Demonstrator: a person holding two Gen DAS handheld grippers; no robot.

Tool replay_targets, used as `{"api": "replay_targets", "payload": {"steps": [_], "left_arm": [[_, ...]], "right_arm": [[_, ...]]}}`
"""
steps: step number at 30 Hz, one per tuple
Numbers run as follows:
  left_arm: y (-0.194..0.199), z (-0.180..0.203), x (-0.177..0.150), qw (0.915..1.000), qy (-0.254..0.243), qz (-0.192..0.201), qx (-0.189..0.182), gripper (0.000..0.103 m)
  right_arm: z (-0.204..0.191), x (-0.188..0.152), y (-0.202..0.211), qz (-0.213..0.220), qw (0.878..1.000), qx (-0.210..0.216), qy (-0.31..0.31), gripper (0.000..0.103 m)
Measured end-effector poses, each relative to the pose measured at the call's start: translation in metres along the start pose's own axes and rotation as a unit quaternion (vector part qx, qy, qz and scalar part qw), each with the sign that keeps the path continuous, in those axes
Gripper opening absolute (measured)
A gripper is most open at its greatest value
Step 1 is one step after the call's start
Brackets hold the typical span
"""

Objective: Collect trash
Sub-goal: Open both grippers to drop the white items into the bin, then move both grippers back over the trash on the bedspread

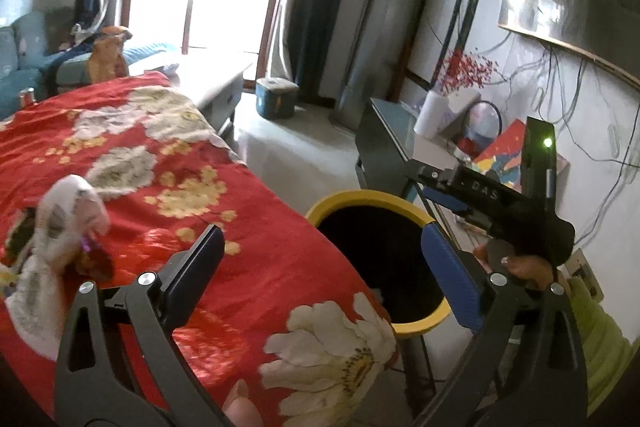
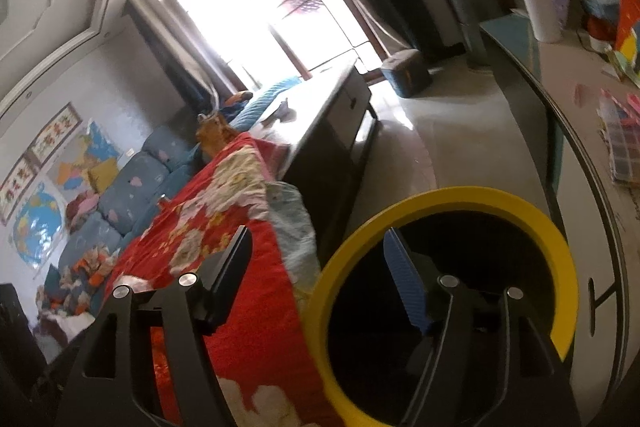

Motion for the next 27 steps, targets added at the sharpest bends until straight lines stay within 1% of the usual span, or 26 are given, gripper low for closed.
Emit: {"api": "replay_targets", "payload": {"steps": [5,12,27], "left_arm": [[0.015,-0.018,0.000,0.9997,0.013,0.015,0.017,0.092],[0.037,-0.046,-0.003,0.9975,0.025,0.038,0.053,0.092],[0.073,-0.094,-0.011,0.9907,0.065,0.065,0.101,0.092]], "right_arm": [[-0.026,-0.004,0.004,0.001,0.999,0.016,0.027,0.070],[-0.062,-0.017,0.008,-0.002,0.997,0.032,0.068,0.076],[-0.122,-0.053,0.002,-0.034,0.989,0.068,0.126,0.079]]}}
Point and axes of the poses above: each gripper's, at about its wrist camera, not at the fingertips, and y roughly against the way its jaws point, z to its right, x to its top, the point moved 7 cm from there along -y, roughly the way its jaws point, and after that the axes turned 6 degrees about -y, right-handed, at the moved point
